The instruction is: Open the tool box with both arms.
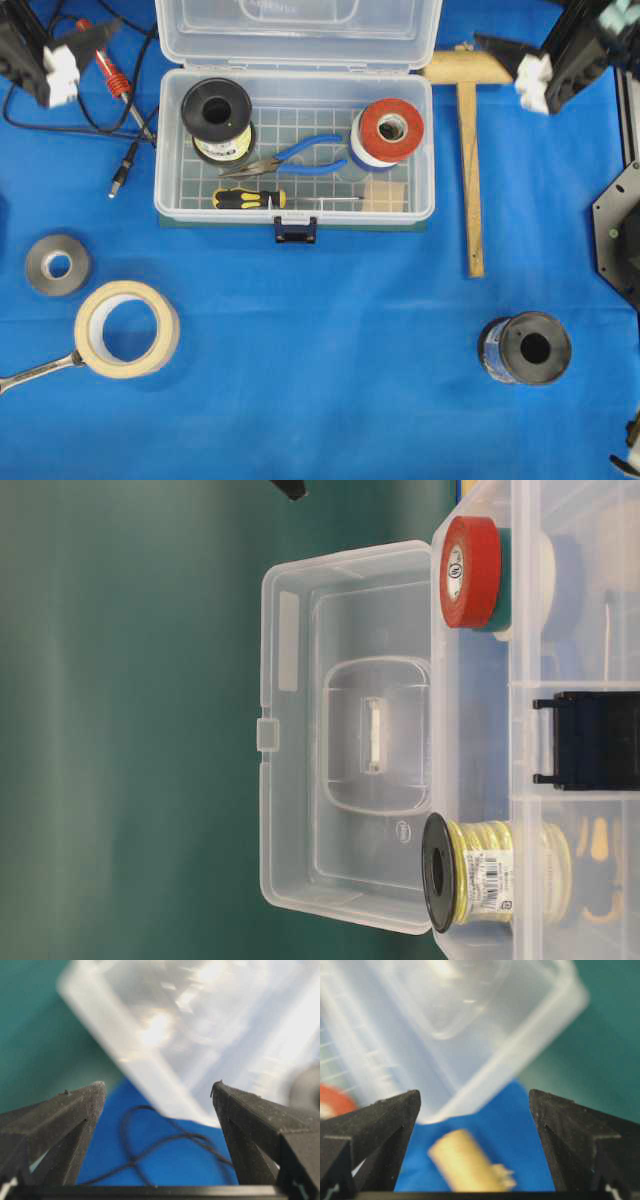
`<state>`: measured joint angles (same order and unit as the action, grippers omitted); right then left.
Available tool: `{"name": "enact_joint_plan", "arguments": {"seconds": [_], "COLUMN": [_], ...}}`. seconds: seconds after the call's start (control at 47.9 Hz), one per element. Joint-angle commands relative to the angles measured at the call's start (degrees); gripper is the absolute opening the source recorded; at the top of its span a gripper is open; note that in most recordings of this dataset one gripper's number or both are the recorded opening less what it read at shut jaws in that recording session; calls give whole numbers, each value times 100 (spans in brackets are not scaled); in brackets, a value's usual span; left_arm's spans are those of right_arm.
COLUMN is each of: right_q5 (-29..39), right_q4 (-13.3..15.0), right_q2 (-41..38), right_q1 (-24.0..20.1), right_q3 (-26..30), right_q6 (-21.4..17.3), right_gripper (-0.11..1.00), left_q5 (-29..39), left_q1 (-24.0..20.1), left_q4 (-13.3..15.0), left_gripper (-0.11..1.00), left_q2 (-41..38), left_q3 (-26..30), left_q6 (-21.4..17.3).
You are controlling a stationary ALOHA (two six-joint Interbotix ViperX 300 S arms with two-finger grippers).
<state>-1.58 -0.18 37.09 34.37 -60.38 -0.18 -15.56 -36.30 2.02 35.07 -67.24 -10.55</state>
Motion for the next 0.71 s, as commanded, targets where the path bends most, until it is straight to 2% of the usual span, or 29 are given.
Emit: {"name": "enact_joint_plan", "arguments": {"seconds": [0.0,0.209,0.459,0.564,0.689], "right_q5": [97,325,562,694,729], "right_q4": [-18,-53,-105,-176,-290], "right_q2": [53,114,105,88,53], "right_q1": [-413,-1433,-2426,-2751,-3015], "right_q3": [44,9,0,0,0], "right_q6": [-9,-9,-18,-18,-18], "right_gripper": [87,87,87,87,87], "left_q5": [97,431,519,536,624], "left_q1": [334,1310,2443,2804,2997], "left_q4": [0,-9,0,0,9], "left_gripper": [93,93,93,93,93], "left_q2": [97,308,615,677,686], "left_q3": [26,-62,-158,-167,-176], "left_q6": [26,132,132,132,141]}}
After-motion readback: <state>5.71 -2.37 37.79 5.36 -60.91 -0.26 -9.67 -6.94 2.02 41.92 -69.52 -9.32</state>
